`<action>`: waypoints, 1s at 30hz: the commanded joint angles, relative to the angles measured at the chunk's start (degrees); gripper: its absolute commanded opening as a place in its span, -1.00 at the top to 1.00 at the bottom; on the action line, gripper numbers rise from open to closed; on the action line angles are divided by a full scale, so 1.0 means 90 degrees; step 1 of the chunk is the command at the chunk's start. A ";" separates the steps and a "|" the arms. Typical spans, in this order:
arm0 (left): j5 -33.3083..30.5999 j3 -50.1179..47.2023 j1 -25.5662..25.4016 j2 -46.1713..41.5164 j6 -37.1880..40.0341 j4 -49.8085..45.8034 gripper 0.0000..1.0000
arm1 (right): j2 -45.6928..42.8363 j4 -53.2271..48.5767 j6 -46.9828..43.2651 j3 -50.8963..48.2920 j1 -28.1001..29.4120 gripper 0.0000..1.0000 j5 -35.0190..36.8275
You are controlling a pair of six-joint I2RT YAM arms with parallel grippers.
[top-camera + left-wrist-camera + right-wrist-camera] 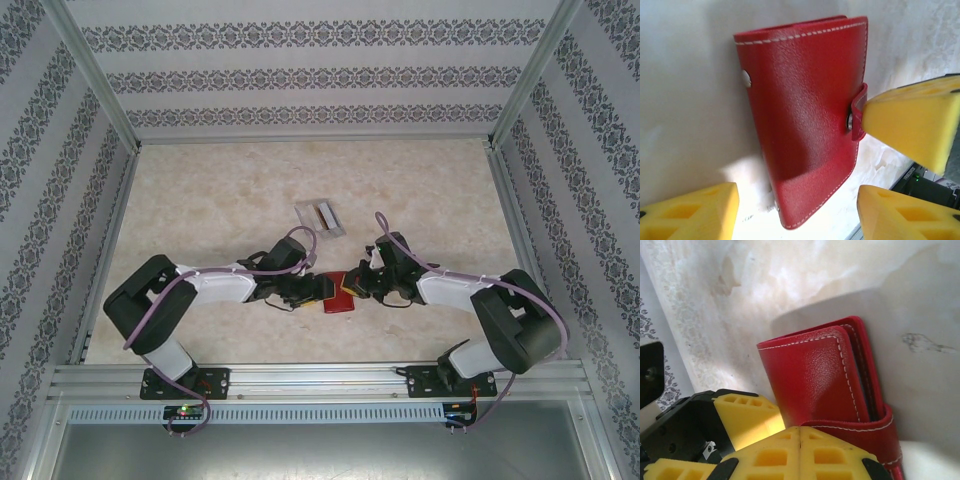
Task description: Put the credit cards into the card holder
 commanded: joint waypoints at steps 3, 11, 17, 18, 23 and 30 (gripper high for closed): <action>0.0140 -0.0017 0.0057 0.0355 -0.0270 0.0563 -0.11 | 0.0305 0.0286 0.0053 -0.0065 0.0008 1.00 -0.0091; 0.0264 0.0166 0.0048 0.0645 -0.0255 0.0594 0.30 | 0.0439 0.0393 0.0095 -0.0083 0.0028 1.00 -0.0129; 0.0291 0.0277 0.0052 0.0746 -0.0118 0.0440 1.00 | 0.0417 0.0157 -0.0177 0.0012 0.0051 1.00 -0.0003; 0.0236 0.0265 0.0040 0.0702 -0.0114 0.0390 1.00 | 0.0368 -0.0031 -0.0381 0.0063 0.0072 1.00 0.0101; -0.0144 0.0380 0.0057 0.0354 0.0059 -0.0474 1.00 | 0.0068 -0.1575 -0.1704 0.0588 0.0092 0.75 0.0915; -0.0079 0.0407 0.0056 0.0093 -0.0076 -0.0723 1.00 | -0.0004 -0.2700 -0.2514 0.1364 0.0506 0.22 0.1624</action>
